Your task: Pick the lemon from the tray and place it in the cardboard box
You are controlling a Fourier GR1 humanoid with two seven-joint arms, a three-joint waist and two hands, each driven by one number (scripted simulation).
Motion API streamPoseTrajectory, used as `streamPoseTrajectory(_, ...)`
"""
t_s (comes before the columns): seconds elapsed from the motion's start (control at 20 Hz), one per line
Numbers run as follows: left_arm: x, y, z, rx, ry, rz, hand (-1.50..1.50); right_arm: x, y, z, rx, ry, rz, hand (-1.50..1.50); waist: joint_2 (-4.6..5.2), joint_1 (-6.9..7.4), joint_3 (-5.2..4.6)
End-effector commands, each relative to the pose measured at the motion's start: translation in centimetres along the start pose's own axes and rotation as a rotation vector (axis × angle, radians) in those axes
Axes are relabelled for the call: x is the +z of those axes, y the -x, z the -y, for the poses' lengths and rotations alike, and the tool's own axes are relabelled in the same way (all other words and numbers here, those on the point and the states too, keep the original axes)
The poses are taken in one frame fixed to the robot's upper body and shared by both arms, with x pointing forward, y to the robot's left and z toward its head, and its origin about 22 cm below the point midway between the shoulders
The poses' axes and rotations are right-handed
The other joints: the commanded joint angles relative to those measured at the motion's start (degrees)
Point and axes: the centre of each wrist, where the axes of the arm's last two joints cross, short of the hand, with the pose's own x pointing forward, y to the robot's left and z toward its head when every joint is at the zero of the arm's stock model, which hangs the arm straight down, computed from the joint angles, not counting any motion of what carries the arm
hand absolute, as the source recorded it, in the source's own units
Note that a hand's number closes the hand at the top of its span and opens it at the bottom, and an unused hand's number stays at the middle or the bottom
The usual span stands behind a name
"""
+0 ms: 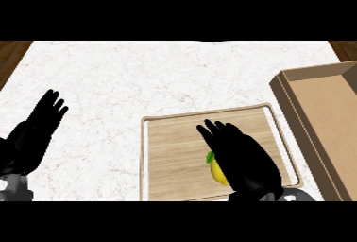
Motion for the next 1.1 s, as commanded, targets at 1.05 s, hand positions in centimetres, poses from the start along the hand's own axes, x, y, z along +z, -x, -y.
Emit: streamPoseTrajectory(1.05,1.5,-0.2,-0.9,-0.011,0.018,-0.006,0.00,-2.9,-0.9,-2.3,0.091,-0.083,-0.155,-1.50,0.00,0.00,0.02)
